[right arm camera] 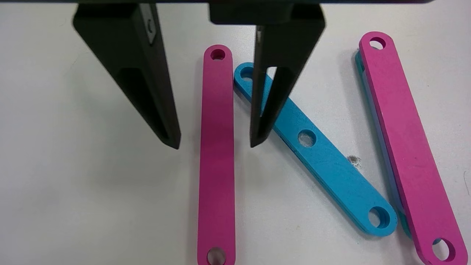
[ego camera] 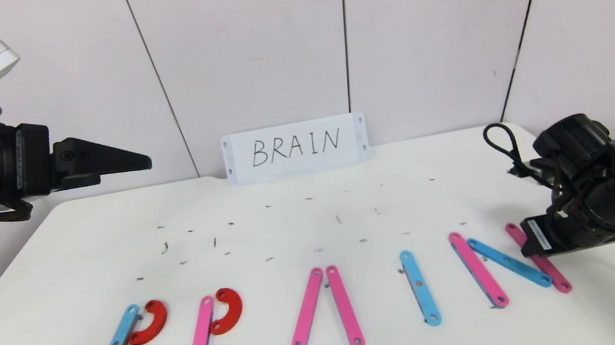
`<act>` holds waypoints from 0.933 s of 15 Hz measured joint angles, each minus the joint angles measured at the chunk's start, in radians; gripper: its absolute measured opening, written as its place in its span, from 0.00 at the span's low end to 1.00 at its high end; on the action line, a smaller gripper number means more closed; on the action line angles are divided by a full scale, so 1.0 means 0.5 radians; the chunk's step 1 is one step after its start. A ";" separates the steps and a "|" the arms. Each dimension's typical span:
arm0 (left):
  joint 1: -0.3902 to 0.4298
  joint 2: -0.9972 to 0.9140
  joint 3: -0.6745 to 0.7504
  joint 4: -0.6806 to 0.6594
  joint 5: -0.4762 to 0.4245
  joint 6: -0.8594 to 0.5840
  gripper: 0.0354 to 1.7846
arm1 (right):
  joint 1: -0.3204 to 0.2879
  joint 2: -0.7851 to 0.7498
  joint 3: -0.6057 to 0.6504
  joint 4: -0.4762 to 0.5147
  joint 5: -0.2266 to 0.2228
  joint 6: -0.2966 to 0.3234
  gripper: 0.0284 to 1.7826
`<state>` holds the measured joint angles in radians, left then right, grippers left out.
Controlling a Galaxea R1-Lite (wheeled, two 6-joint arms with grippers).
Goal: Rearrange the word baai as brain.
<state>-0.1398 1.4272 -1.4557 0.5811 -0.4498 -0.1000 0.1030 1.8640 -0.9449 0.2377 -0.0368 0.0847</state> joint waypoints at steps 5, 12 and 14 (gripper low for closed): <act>0.000 -0.004 0.000 0.001 0.001 0.000 0.97 | -0.001 -0.011 -0.027 0.004 0.005 0.004 0.87; -0.005 -0.005 0.000 0.000 0.006 -0.001 0.97 | -0.008 0.008 -0.144 0.005 -0.022 -0.008 0.97; -0.006 -0.006 0.000 0.000 0.006 -0.001 0.97 | -0.026 -0.005 -0.190 0.007 -0.022 -0.006 0.97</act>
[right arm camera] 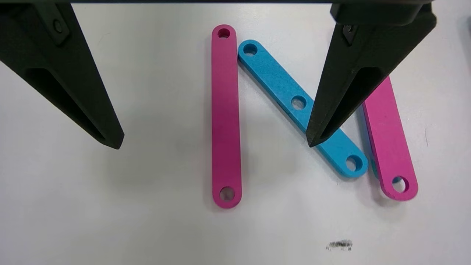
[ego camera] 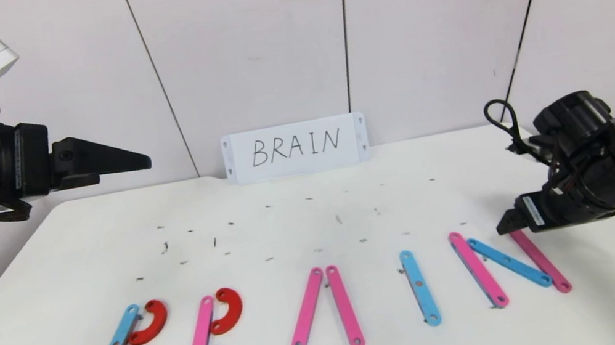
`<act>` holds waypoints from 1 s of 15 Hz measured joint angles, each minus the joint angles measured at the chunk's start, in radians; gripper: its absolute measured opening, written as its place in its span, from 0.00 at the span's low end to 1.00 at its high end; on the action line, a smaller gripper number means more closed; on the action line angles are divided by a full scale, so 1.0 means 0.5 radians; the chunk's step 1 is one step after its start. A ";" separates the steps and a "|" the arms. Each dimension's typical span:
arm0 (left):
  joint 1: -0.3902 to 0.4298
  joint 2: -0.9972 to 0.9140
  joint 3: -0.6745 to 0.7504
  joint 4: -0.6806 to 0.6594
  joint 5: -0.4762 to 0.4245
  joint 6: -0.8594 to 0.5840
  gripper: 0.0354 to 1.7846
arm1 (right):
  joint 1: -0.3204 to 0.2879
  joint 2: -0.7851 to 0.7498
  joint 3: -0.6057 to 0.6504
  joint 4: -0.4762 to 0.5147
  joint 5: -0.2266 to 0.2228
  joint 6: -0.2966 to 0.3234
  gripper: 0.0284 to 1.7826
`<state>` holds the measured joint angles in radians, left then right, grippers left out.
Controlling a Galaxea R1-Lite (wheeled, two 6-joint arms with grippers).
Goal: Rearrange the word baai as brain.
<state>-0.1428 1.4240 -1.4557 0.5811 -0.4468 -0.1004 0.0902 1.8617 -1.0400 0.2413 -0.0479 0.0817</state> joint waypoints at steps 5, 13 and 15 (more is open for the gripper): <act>0.000 -0.021 0.000 0.002 -0.006 0.001 0.97 | -0.003 -0.142 -0.181 0.003 0.024 0.013 0.97; 0.000 -0.056 0.033 0.001 0.005 0.029 0.97 | 0.025 -0.703 -0.204 -0.004 0.037 0.015 0.97; 0.000 -0.093 0.047 0.001 0.007 0.028 0.97 | 0.033 -0.868 -0.160 -0.003 0.038 0.012 0.97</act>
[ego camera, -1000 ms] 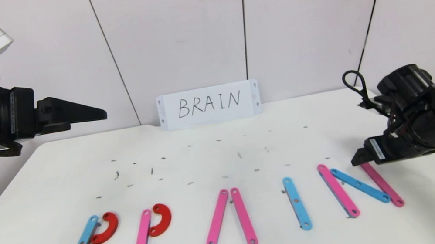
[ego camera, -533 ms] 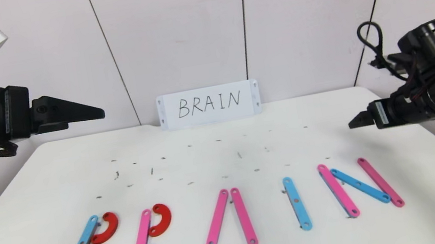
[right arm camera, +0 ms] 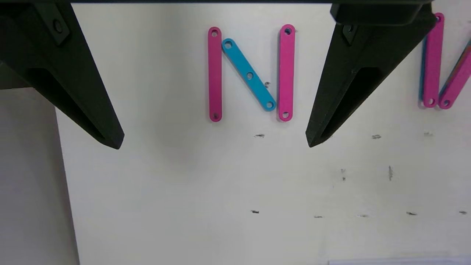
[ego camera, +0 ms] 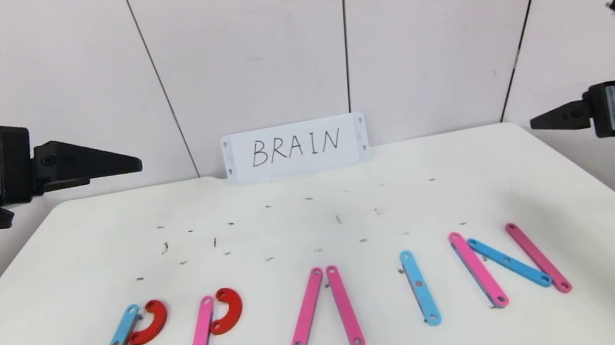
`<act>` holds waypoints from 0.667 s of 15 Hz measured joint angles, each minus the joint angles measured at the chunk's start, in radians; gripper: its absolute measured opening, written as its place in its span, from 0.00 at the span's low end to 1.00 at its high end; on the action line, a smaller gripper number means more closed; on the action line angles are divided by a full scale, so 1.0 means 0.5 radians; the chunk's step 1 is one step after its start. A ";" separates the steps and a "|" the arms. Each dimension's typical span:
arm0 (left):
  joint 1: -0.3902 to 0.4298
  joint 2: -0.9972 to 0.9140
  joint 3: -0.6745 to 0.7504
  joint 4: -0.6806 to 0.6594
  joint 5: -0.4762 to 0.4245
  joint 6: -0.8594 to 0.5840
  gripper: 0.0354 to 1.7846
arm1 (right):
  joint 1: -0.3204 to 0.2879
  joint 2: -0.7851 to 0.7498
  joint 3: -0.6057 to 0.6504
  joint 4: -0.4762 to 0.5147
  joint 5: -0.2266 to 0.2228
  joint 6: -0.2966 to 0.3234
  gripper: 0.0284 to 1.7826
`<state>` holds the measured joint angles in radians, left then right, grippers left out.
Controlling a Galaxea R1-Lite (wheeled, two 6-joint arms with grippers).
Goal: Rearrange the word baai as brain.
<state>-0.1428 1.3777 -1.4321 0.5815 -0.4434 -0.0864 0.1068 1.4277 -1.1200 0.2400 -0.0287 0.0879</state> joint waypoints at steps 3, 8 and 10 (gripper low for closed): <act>0.000 -0.111 0.086 -0.001 0.007 -0.002 0.97 | 0.011 -0.269 0.071 0.006 0.000 0.008 0.97; 0.003 -0.504 0.400 -0.001 0.217 -0.004 0.97 | 0.013 -0.785 0.343 0.000 -0.004 0.017 0.97; 0.003 -0.728 0.553 0.000 0.382 -0.004 0.97 | 0.011 -1.015 0.476 0.000 -0.006 0.013 0.97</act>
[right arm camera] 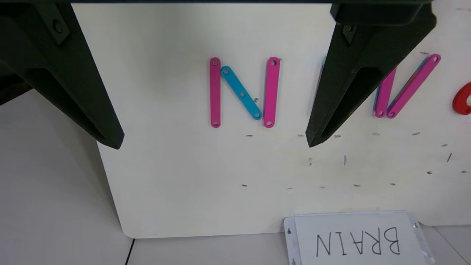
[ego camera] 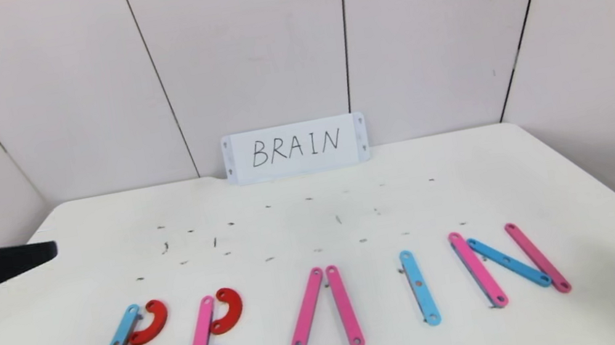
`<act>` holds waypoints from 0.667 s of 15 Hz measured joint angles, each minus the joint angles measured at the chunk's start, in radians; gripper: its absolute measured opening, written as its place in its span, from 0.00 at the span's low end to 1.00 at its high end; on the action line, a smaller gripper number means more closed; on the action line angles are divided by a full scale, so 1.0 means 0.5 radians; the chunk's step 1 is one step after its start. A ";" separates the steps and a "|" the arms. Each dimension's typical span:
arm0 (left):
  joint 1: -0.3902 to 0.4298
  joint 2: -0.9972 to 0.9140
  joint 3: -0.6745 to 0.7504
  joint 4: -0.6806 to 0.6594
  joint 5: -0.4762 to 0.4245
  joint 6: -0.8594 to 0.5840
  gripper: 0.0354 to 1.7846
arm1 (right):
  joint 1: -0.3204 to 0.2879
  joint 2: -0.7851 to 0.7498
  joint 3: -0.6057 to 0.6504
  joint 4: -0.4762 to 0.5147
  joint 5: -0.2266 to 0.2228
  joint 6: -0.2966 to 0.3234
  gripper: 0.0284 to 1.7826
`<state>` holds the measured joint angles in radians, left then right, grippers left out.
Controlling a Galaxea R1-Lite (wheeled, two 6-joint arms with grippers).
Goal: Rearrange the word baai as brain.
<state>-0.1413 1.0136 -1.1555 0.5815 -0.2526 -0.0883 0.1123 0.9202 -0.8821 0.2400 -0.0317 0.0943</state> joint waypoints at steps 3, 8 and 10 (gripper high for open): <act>0.000 -0.329 0.181 0.004 0.232 0.000 0.97 | -0.003 -0.317 0.189 -0.003 -0.014 -0.007 0.97; 0.004 -0.834 0.355 0.050 0.545 0.000 0.97 | -0.020 -0.849 0.462 0.001 -0.029 -0.001 0.97; 0.012 -1.003 0.374 0.111 0.655 0.000 0.97 | -0.085 -1.045 0.518 0.007 -0.031 -0.001 0.97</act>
<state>-0.1351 0.5123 -0.9687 0.6368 0.0749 -0.0883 0.0700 0.3977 -0.6230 0.2434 -0.0474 0.0938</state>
